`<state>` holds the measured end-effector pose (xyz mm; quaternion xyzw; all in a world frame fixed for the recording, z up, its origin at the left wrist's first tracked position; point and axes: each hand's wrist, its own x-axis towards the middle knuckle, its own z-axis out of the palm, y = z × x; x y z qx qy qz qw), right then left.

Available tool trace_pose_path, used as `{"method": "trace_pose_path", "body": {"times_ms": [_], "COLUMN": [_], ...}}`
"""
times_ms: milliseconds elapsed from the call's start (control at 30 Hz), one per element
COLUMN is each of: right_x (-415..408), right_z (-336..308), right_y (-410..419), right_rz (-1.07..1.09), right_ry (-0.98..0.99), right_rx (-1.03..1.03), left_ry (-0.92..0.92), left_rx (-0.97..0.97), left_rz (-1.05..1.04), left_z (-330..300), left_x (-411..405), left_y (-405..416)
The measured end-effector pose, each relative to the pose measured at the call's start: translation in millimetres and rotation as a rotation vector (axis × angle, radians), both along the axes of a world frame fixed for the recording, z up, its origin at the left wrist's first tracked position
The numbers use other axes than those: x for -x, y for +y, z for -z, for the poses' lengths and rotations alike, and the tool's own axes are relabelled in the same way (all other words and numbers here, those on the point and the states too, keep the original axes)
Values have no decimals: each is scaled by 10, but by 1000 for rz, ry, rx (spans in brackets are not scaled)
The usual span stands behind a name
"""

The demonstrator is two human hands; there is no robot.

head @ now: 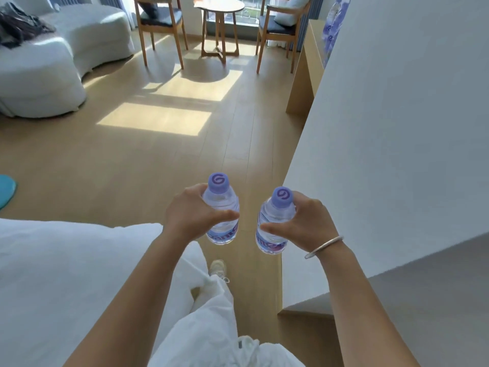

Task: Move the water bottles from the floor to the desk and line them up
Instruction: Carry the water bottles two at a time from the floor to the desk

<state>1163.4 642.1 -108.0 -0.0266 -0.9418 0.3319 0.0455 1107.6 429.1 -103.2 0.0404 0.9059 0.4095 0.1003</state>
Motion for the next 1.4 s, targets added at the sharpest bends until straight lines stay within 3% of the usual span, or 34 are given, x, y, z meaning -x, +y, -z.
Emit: {"method": "trace_pose_path", "body": {"times_ms": [400,733,1067,1400], "right_x": [2623,4287,6432,8051], "right_z": [-112,-63,-26,-102], "right_y": [347,873,1884,2769], "right_rz": [157,233,300,407], "right_ry": [27,47,33,5], "right_rx": [71,72,138,195], "left_ry": [-73,-88,-47,-68], "left_rx": [-37,-37,8,-23], "left_rz": [62,147,213,225], "left_z": [-141,-149,-187,-158], "left_x": [2968,4709,6804,8544], "left_y": [503,1069,2210,3110]}}
